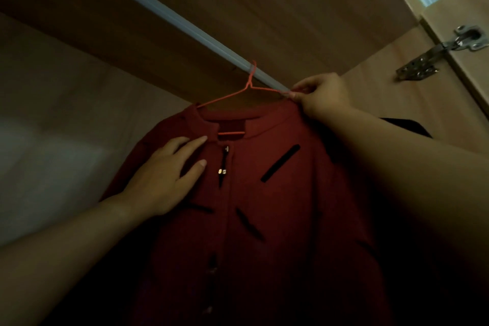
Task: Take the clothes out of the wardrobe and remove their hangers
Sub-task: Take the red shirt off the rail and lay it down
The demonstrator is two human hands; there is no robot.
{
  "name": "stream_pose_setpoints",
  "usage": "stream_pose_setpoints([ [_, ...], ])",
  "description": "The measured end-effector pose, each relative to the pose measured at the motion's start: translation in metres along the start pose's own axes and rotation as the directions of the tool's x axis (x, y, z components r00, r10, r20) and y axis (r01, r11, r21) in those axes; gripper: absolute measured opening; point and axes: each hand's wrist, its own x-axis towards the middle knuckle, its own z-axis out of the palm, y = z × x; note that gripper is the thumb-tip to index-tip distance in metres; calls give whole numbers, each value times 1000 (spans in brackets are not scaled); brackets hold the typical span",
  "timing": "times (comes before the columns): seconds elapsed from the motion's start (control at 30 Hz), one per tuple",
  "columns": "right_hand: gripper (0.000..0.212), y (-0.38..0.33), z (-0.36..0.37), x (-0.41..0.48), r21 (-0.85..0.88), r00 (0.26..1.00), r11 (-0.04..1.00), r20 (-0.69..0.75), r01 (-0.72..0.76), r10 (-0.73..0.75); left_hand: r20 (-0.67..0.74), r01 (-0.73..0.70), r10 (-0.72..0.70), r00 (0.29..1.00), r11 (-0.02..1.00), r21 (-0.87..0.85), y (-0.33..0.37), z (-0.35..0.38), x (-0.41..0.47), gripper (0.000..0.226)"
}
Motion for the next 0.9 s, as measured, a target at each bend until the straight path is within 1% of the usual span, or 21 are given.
stream_pose_setpoints([
  [0.1, 16, -4, -17, 17, -47, 993, 999, -118, -27, 22, -15, 28, -27, 1000, 999, 39, 3, -13, 13, 68],
  [0.17, 15, -4, -26, 18, -47, 990, 999, -144, -20, 13, -49, 38, -36, 998, 999, 38, 4, -23, 18, 72],
  [0.27, 12, -2, -32, -8, -3, 994, 999, -92, 52, -52, -135, 15, -5, 991, 998, 68, 11, -39, 13, 74],
  [0.37, 10, -2, -37, -63, 78, 995, 992, -22, 97, -95, -209, -11, 49, 977, 984, 179, 18, -53, -4, 67],
  [0.4, 10, -3, -40, -85, 98, 994, 990, -20, 104, -103, -211, -17, 63, 975, 977, 212, 21, -57, -14, 66],
  [0.43, 11, -4, -43, -109, 117, 993, 986, -21, 117, -115, -182, -17, 59, 981, 974, 226, 22, -60, -26, 66],
  [0.53, 14, -2, -55, -186, 160, 993, 980, 19, 115, -120, 25, -35, 32, 999, 988, 152, 30, -67, -84, 58],
  [0.57, 15, 1, -60, -210, 160, 993, 982, 45, 101, -110, 51, -48, 42, 998, 991, 125, 36, -68, -105, 52],
  [0.63, 16, 4, -73, -256, 126, 989, 988, 108, 90, -104, 25, -18, 16, 1000, 996, 83, 50, -71, -143, 40],
  [0.7, 21, 3, -86, -296, 55, 974, 991, 186, 119, -127, -4, 69, -69, 998, 997, 30, 67, -72, -176, 34],
  [0.77, 23, -2, -101, -330, 19, 960, 992, 252, 126, -127, -1, 135, -135, 991, 991, -16, 85, -72, -207, 28],
  [0.9, 21, -15, -141, -384, 5, 966, 998, 252, 57, -57, 31, 221, -219, 975, 956, -191, 122, -78, -257, 21],
])
